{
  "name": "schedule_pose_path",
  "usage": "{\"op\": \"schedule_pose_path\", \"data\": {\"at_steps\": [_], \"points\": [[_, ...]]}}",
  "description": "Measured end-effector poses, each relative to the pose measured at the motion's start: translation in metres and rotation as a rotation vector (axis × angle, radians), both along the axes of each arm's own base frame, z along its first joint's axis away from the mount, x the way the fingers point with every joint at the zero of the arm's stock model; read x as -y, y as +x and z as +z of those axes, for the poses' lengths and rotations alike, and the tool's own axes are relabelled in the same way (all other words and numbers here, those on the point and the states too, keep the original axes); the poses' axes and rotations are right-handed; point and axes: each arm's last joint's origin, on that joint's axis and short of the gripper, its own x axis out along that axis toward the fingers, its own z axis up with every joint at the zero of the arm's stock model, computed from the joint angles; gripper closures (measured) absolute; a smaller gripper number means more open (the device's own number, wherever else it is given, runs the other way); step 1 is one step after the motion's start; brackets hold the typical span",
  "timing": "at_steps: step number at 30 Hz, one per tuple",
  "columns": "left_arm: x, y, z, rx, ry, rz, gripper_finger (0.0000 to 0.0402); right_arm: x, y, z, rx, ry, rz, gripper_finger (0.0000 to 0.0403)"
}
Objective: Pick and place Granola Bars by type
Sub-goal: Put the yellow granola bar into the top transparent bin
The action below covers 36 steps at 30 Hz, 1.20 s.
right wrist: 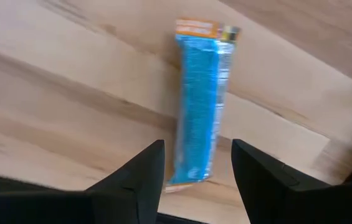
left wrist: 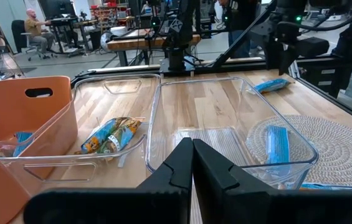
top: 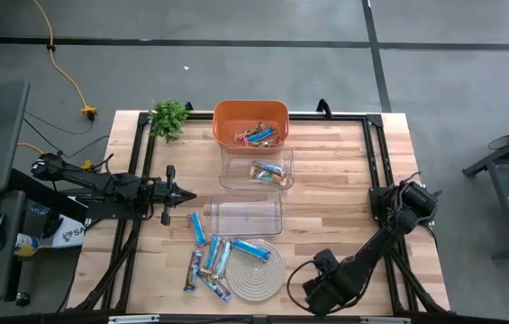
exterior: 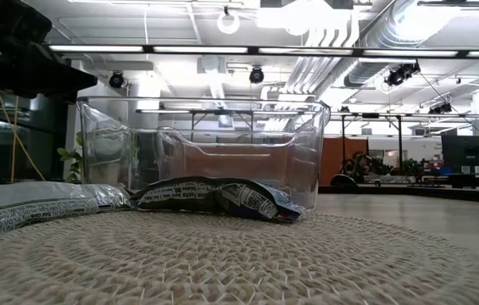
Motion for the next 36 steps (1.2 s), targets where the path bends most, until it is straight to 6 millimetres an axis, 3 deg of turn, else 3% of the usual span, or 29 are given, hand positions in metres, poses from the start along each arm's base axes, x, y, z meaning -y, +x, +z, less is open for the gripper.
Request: {"op": "schedule_pose_path", "data": {"at_steps": [15, 26, 32, 36], "points": [[0.000, 0.000, 0.000, 0.000, 0.000, 0.000, 0.0394, 0.000, -0.003, -0.002, 0.012, -0.018, 0.032, 0.0233], [0.000, 0.000, 0.000, 0.000, 0.000, -0.001, 0.0394, 0.023, -0.049, -0.009, 0.167, 0.172, -0.002, 0.0233], [0.000, 0.000, 0.000, 0.000, 0.000, -0.001, 0.0394, 0.029, -0.043, -0.012, 0.226, 0.217, 0.018, 0.0233], [0.000, 0.000, 0.000, 0.000, 0.000, -0.001, 0.0394, 0.031, -0.044, -0.028, 0.198, 0.210, 0.015, 0.0233]]}}
